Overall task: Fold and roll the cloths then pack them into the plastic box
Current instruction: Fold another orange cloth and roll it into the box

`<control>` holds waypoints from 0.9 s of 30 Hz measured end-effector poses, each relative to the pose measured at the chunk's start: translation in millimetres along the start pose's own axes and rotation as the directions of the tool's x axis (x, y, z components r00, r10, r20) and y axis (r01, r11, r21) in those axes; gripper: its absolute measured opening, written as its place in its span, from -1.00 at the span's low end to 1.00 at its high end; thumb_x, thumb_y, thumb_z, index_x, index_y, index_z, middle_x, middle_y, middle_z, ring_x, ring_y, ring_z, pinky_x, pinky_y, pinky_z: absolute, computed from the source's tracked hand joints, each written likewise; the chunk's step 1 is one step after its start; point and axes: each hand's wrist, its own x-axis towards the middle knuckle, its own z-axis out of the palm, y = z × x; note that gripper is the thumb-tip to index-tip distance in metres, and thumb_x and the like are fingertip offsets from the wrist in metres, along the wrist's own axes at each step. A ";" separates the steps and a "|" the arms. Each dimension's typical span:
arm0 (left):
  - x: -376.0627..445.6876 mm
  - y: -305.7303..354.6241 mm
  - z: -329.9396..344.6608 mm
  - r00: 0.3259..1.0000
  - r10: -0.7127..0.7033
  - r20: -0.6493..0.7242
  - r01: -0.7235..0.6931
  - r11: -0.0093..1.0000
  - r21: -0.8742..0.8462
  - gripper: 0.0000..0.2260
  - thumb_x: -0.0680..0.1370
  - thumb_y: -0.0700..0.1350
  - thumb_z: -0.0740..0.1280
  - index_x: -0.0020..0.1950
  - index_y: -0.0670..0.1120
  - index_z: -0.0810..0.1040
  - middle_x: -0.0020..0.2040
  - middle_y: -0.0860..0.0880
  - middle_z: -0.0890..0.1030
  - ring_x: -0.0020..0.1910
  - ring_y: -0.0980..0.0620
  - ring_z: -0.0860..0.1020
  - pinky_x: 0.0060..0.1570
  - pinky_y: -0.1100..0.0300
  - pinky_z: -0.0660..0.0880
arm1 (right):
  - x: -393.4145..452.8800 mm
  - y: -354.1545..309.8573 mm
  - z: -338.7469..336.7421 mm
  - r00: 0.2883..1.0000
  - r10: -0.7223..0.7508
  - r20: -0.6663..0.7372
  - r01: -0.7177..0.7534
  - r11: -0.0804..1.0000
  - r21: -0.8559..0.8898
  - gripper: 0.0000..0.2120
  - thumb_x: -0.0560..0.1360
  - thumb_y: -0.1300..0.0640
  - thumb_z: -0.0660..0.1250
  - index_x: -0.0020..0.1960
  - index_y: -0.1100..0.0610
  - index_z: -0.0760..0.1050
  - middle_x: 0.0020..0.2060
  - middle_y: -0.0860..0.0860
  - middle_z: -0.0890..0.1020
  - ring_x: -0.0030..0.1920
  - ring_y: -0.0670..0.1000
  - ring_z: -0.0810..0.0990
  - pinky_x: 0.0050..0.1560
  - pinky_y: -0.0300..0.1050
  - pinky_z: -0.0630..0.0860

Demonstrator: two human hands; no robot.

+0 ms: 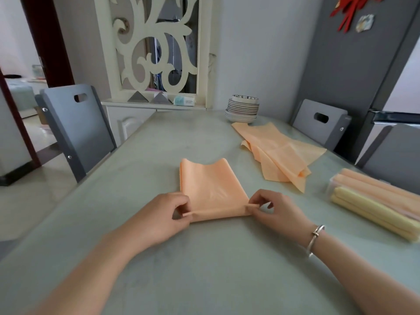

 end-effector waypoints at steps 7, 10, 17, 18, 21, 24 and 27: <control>8.7 -6.3 8.1 0.958 -0.275 -0.081 0.266 0.959 -0.101 -0.79 0.50 0.00 0.38 -0.29 -0.06 0.54 -0.35 0.08 0.52 -0.34 0.14 0.43 -0.33 0.29 0.28 | 8.6 -0.5 11.2 0.990 0.131 -0.044 -0.128 0.989 0.077 -0.91 0.47 0.04 0.37 -0.16 0.03 0.51 -0.31 -0.07 0.52 -0.32 -0.12 0.42 -0.33 -0.40 0.33; 9.1 -6.1 12.9 0.940 -0.314 -0.135 0.306 0.949 -0.073 -0.82 0.48 0.03 0.38 -0.27 0.01 0.50 -0.35 0.11 0.52 -0.31 0.10 0.47 -0.26 0.20 0.36 | 11.8 -2.1 15.0 0.989 0.143 -0.034 -0.143 0.990 0.018 -0.92 0.50 0.02 0.32 -0.11 0.02 0.48 -0.32 -0.12 0.47 -0.32 -0.17 0.38 -0.34 -0.36 0.29; 5.8 5.3 16.9 0.960 -0.189 -0.204 0.206 0.976 0.063 -0.80 0.48 -0.08 0.38 -0.14 0.04 0.34 -0.33 0.10 0.49 -0.17 0.04 0.46 -0.08 0.10 0.40 | 14.1 -1.2 20.3 0.997 0.072 -0.032 -0.077 0.985 -0.157 -0.87 0.50 0.04 0.29 -0.05 -0.04 0.32 -0.23 -0.15 0.45 -0.12 -0.08 0.38 -0.09 -0.18 0.23; 5.0 7.0 16.7 0.964 -0.147 -0.222 0.174 0.979 0.109 -0.81 0.48 -0.09 0.38 -0.12 0.03 0.35 -0.31 0.10 0.48 -0.14 0.03 0.45 -0.08 0.10 0.40 | 13.8 -1.6 19.8 0.998 0.017 -0.059 -0.030 0.973 -0.230 -0.86 0.49 0.05 0.30 -0.04 -0.04 0.33 -0.18 -0.16 0.43 -0.08 -0.06 0.37 -0.07 -0.19 0.24; 5.3 10.5 16.5 0.973 0.005 -0.232 0.051 0.971 0.234 -0.91 0.48 -0.15 0.36 -0.10 0.02 0.47 -0.17 0.12 0.43 -0.08 0.03 0.42 -0.06 0.12 0.38 | 11.7 -2.1 17.4 0.965 -0.259 -0.045 0.219 0.888 -0.403 -0.92 0.48 0.16 0.33 -0.07 0.01 0.48 -0.11 -0.10 0.47 -0.07 -0.01 0.42 -0.02 -0.12 0.40; 4.3 12.3 16.9 0.983 0.092 -0.159 -0.043 0.957 0.286 -0.83 0.49 -0.27 0.26 -0.10 0.00 0.54 -0.10 0.09 0.50 -0.06 0.02 0.48 -0.03 0.10 0.42 | 7.0 0.7 10.9 0.940 -0.337 0.057 0.331 0.856 -0.397 -0.90 0.49 0.20 0.32 -0.05 0.03 0.55 -0.12 -0.11 0.56 -0.08 -0.02 0.51 -0.03 -0.13 0.48; 2.4 13.5 16.1 0.983 0.105 -0.152 -0.049 0.942 0.331 -0.78 0.47 -0.28 0.21 -0.06 0.01 0.54 -0.07 0.10 0.53 -0.04 0.01 0.50 0.00 0.16 0.40 | 2.4 3.0 4.4 0.955 -0.282 0.091 0.296 0.890 -0.347 -0.83 0.47 0.12 0.32 0.05 0.01 0.56 -0.03 -0.14 0.58 0.01 -0.06 0.52 0.09 -0.19 0.43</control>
